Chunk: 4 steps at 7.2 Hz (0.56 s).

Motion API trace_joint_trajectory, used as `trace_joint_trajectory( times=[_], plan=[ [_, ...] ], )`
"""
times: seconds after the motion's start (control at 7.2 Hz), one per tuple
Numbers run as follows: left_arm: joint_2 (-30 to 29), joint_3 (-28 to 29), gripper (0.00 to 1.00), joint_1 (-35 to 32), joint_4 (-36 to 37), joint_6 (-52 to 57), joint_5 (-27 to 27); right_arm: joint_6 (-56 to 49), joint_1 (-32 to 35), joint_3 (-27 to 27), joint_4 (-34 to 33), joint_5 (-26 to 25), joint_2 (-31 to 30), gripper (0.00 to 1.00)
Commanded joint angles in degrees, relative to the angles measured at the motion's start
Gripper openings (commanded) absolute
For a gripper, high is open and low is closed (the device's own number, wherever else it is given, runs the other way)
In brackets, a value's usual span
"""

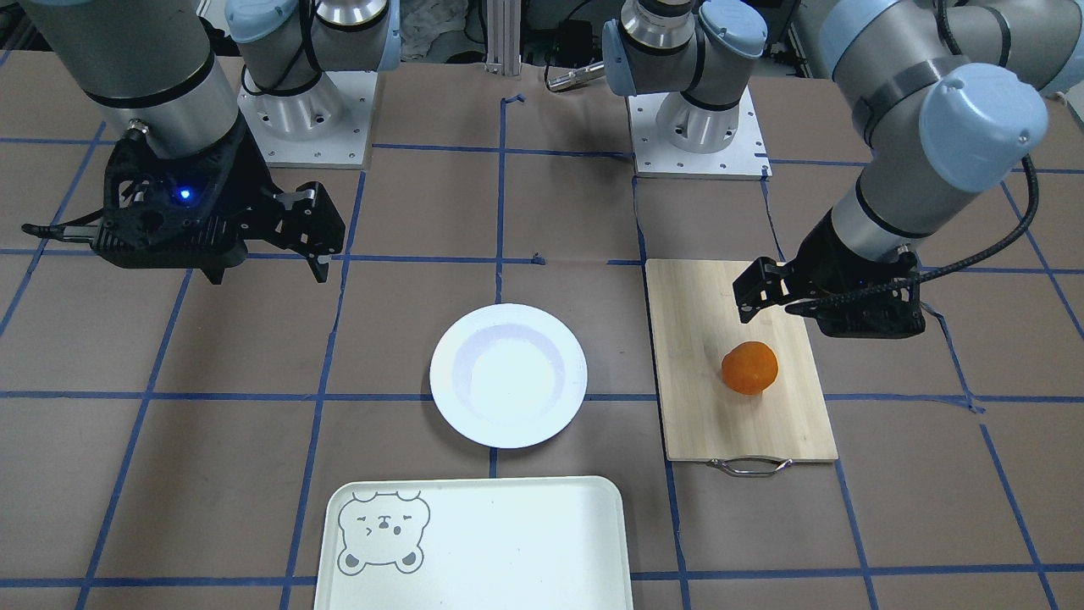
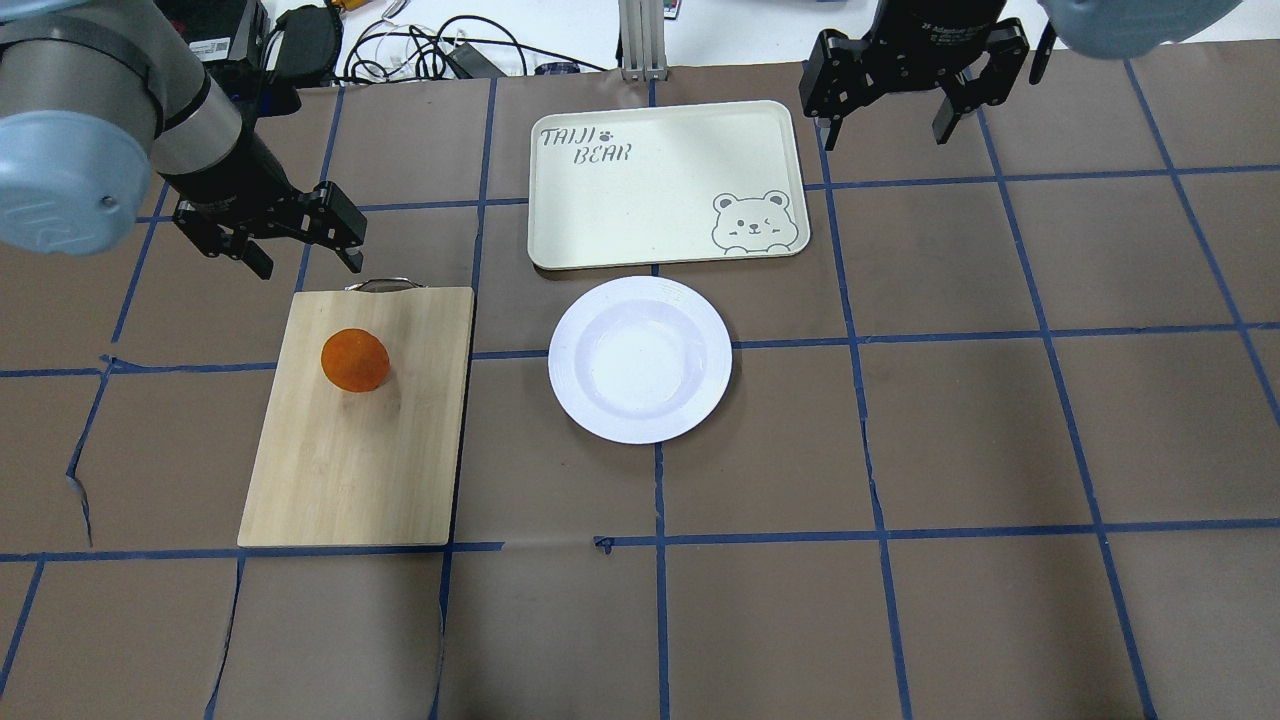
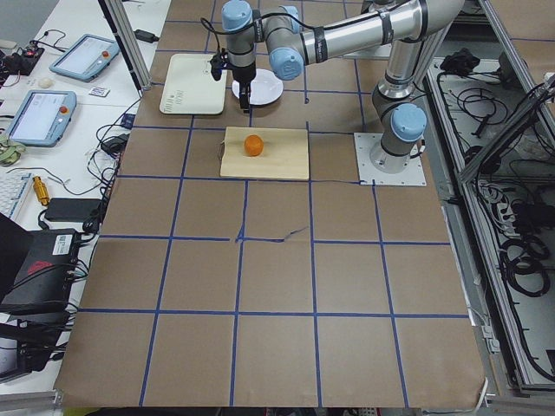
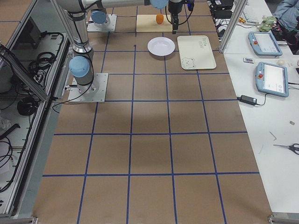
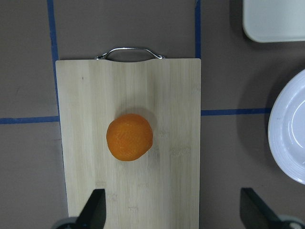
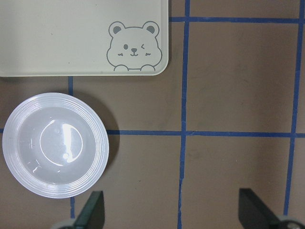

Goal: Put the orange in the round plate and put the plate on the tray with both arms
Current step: 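Lower the left gripper onto the orange on the bamboo board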

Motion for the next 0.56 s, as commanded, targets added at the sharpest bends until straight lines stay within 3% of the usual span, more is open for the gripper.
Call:
trace_joint_trajectory(
  times=[0.0,0.42],
  plan=[
    [-3.11,-1.5,1.0,1.53,1.38,0.47,0.16,0.07,0.04,0.0,0.09,0.0,0.0,1.0],
    [-8.3,-1.86,1.0,2.07,2.87,0.04,0.16,0.07,0.04,0.0,0.09,0.0,0.0,1.0]
  ],
)
